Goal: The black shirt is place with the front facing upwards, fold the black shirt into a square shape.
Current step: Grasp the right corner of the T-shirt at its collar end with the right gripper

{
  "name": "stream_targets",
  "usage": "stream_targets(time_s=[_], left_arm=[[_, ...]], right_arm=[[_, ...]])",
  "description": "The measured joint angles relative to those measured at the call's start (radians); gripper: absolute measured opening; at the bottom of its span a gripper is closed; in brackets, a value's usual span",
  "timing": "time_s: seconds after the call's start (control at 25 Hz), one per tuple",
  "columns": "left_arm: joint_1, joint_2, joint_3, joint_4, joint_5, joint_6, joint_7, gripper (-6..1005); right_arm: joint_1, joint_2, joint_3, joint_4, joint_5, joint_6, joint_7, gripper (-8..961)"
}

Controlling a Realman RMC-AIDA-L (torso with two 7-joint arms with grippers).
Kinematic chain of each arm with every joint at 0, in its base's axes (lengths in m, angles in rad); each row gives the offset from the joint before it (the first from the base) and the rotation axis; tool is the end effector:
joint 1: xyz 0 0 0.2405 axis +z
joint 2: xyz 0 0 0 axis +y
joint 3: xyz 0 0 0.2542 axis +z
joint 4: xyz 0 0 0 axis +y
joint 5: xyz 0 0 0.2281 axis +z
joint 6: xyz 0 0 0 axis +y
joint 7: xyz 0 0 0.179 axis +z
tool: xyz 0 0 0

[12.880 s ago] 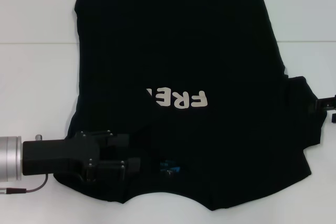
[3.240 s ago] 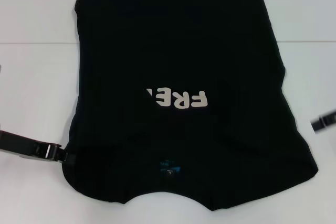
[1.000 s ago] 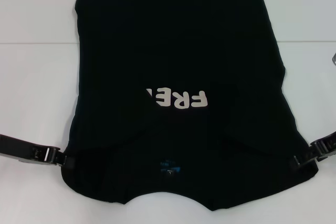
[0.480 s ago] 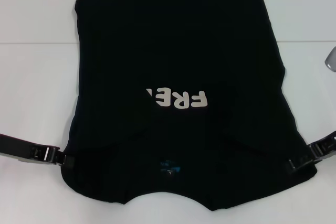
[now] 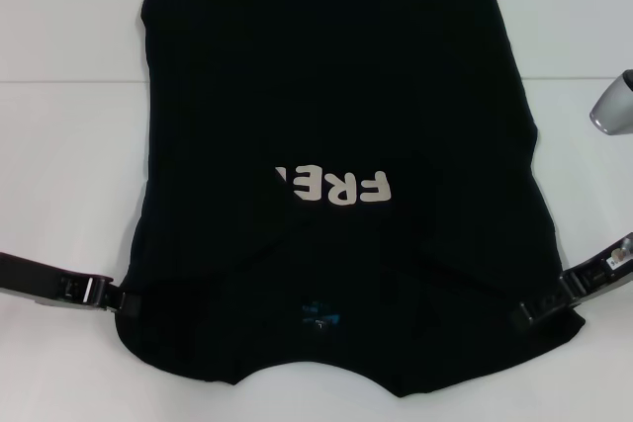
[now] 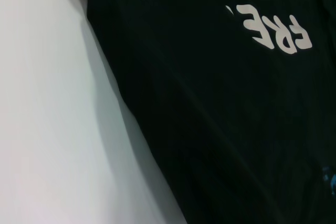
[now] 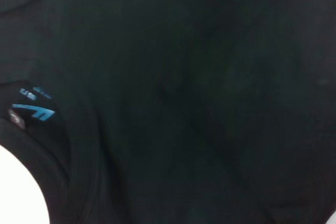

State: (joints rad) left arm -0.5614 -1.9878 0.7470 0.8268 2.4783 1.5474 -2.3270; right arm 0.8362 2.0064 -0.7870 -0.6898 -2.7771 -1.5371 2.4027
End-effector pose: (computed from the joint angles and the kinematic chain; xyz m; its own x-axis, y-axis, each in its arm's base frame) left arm -0.3218 0.3584 0.0140 0.3439 0.9274 0.1470 0.9294 -0.3139 -0.1941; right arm 0.2761 0.3941 -0.0160 0.4242 -0.8951 0.1371 -0.8366 -0.4454 -0.3190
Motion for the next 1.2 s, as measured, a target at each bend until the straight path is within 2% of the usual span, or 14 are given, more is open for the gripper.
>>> stream_targets(time_s=[0.68,0.88,1.0,1.2], left_arm=[[-0.004,0.001,0.000,0.000,-0.001,0.000,0.000,16],[-0.005,0.002,0.000,0.000,-0.001,0.000,0.000,17],[-0.006,0.003,0.000,0.000,-0.001,0.001,0.000,17],[-0.004,0.003,0.000,0.000,-0.001,0.002,0.000,17]], right_arm=[[0.004,0.001,-0.016,0.003,-0.006,0.017,0.001,887],[0.008,0.002,-0.039,0.003,-0.007,0.019,0.010,677],[0.010,0.003,-0.041,0.003,-0.007,0.019,0.011,436],[0.013,0.003,-0.048,0.003,-0.008,0.016,0.013,236]])
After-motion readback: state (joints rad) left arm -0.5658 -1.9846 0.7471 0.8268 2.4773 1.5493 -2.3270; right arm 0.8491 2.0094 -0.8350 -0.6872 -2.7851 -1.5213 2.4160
